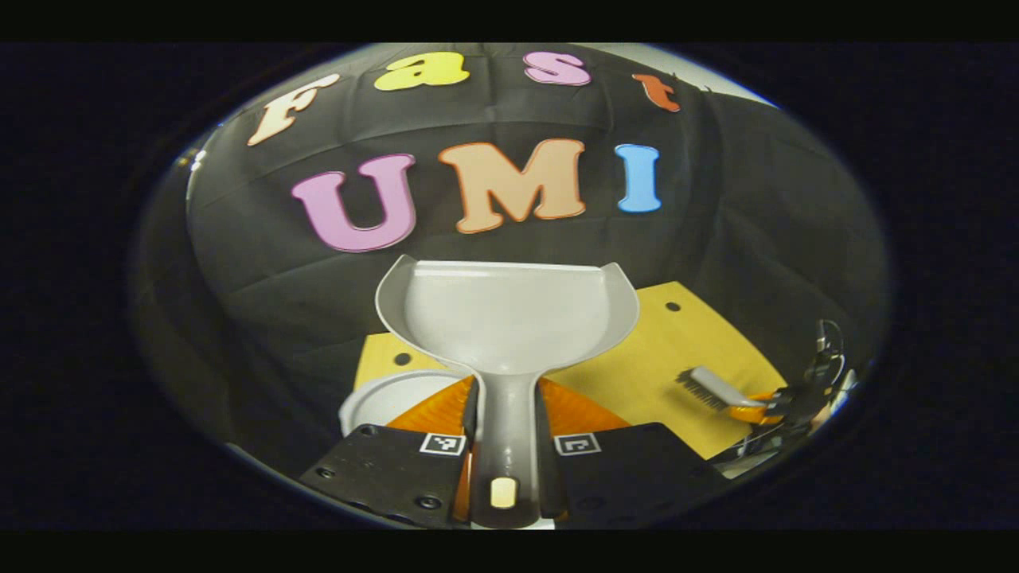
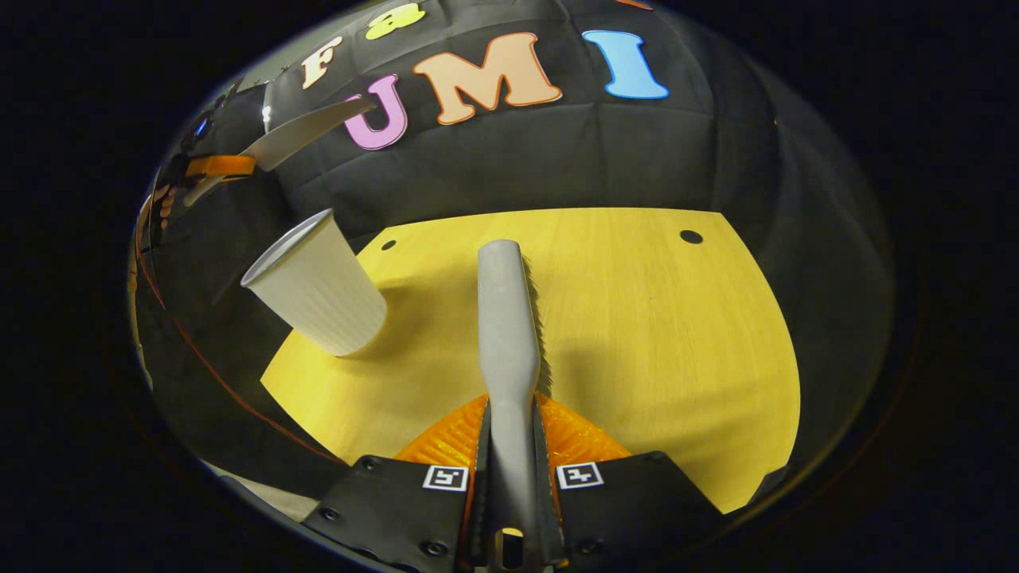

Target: Pick up the small broom and dustpan from the desktop, sweep the trash into the dustpan with the broom, and then empty the trash into the garbage bin.

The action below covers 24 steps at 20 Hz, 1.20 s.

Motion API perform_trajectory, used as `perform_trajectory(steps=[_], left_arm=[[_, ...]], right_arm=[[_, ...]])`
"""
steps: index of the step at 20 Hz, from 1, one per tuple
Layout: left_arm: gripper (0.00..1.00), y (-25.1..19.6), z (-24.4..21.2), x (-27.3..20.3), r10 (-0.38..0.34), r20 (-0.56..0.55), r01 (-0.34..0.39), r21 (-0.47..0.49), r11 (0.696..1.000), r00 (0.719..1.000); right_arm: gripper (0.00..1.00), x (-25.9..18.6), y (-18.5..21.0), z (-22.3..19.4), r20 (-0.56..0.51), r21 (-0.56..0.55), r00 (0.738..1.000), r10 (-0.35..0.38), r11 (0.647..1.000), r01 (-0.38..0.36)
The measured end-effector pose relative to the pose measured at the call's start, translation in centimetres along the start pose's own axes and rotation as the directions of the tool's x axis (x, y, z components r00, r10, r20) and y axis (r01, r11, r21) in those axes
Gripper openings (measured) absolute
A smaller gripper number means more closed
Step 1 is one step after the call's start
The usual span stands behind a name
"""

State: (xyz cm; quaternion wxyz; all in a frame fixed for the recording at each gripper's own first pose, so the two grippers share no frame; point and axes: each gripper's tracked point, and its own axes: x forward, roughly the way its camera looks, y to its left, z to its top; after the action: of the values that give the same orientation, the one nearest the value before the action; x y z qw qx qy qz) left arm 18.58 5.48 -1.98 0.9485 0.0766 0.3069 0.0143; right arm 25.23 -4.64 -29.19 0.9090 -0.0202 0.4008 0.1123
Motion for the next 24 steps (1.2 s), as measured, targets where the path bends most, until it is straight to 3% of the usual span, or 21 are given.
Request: perform_trajectory(steps=[4,10,17,24], left_arm=[[0.27,-7.3,-3.0,4.5,-0.090,-0.014,0.088,-0.078,0.993,0.996],[0.27,-10.3,-15.2,7.4,-0.019,-0.147,0.006,-0.092,0.996,0.989],[0.28,-11.1,-29.4,10.5,0.038,-0.244,-0.072,-0.129,0.989,0.969],[0.29,-11.5,-34.9,10.2,0.056,-0.291,-0.135,-0.260,0.956,0.955]], right_arm=[[0.26,0.2,-3.2,-2.5,-0.038,0.043,0.998,-0.058,0.997,0.060],[0.26,2.7,-4.2,-5.0,-0.076,0.120,0.992,-0.098,0.987,0.106],[0.26,7.3,-1.6,-7.8,-0.142,0.130,0.985,-0.094,0.985,0.113],[0.27,8.3,-1.6,-9.0,-0.153,0.133,0.985,-0.076,0.986,0.097]])
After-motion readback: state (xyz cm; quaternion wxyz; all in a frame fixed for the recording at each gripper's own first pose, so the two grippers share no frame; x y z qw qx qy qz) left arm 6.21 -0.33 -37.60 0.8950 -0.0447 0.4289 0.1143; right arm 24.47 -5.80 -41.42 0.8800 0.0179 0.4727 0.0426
